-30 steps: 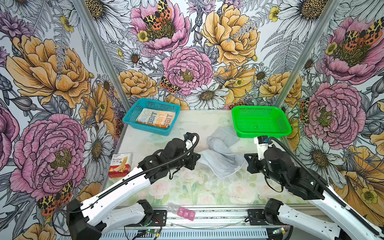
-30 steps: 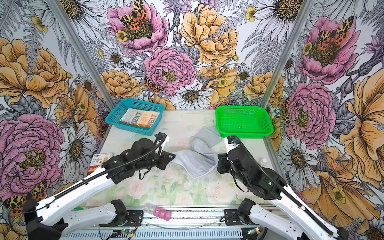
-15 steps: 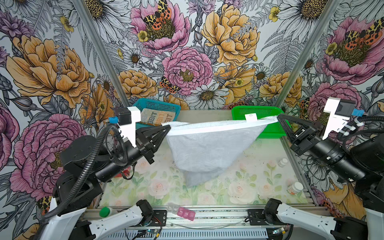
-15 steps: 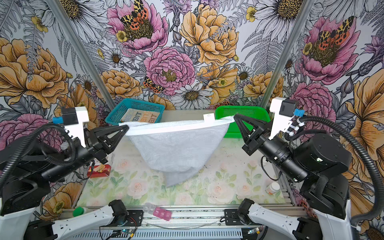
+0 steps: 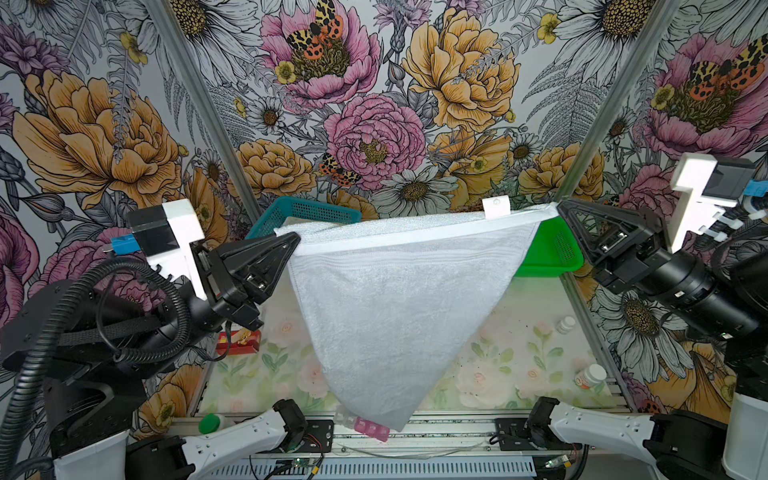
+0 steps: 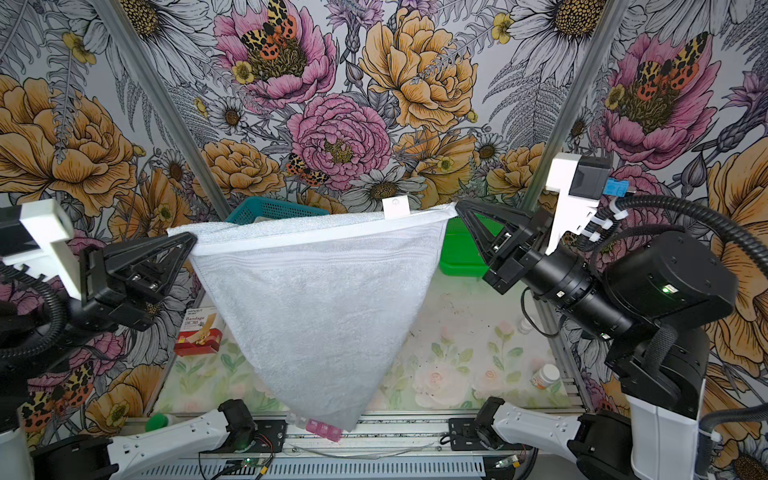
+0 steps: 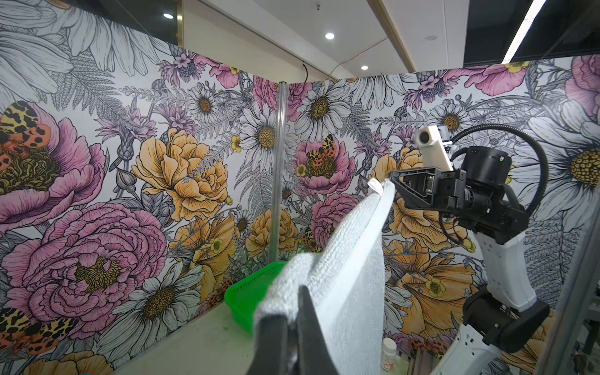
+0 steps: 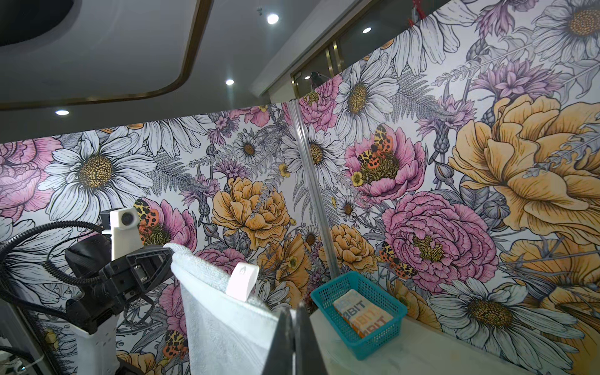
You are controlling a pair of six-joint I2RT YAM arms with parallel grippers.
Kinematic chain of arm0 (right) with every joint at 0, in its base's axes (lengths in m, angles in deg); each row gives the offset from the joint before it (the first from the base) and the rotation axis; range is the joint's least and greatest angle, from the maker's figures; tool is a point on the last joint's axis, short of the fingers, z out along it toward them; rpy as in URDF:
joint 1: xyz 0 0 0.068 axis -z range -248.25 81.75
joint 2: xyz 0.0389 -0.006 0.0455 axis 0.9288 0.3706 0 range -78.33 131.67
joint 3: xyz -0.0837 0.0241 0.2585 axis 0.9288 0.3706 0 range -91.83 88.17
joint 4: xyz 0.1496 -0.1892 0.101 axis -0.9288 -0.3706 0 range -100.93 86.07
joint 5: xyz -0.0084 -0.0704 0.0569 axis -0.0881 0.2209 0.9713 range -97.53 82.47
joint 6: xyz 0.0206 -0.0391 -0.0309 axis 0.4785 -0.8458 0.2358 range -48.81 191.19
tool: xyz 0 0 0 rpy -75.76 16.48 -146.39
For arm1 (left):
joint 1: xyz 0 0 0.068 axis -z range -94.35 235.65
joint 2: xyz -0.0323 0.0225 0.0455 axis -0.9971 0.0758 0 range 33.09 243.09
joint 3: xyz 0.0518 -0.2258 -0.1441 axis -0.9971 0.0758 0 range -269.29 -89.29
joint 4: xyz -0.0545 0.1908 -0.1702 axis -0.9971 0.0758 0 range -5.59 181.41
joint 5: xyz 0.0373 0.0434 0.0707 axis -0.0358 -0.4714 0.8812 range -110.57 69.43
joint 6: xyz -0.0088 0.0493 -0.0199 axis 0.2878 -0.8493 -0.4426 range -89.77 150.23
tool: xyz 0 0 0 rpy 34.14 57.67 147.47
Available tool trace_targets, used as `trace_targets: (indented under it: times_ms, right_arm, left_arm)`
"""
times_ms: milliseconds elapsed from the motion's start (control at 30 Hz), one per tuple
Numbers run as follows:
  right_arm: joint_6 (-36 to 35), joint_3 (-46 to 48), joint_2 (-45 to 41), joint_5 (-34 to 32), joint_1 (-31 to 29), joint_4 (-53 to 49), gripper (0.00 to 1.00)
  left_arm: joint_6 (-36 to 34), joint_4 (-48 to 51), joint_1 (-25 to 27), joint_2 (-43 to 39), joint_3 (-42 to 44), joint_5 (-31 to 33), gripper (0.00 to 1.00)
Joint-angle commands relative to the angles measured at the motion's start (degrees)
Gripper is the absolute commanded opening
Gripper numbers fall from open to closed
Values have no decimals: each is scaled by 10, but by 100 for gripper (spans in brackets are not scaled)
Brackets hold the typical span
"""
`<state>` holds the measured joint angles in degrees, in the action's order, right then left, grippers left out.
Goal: Fold and stack the towels
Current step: 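Lift the grey towel high with both grippers, spreading the corners apart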
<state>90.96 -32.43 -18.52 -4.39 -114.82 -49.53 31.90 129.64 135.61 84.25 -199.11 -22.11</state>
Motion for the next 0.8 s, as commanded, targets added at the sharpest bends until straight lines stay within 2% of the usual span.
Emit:
trace_targets:
  times_ms: [0, 233, 433, 633, 767]
  right_arm:
    - [-19, -36, -26, -34, 3, 32, 0]
    - [-27, -75, -35, -38, 3, 30, 0]
    - [-27, -104, -33, -35, 3, 31, 0]
    - [-32, -119, -33, -25, 4, 32, 0]
    - [-34, -139, -25, -26, 3, 32, 0]
  left_arm:
    - [-22, -1, -12, 5, -30, 8, 0]
    - [-29, -1, -26, 52, -126, -33, 0]
    - [-21, -2, -66, 96, -210, -72, 0]
    - [-18, -8, -76, 100, -221, -109, 0]
    - [-18, -15, -77, 93, -223, -110, 0]
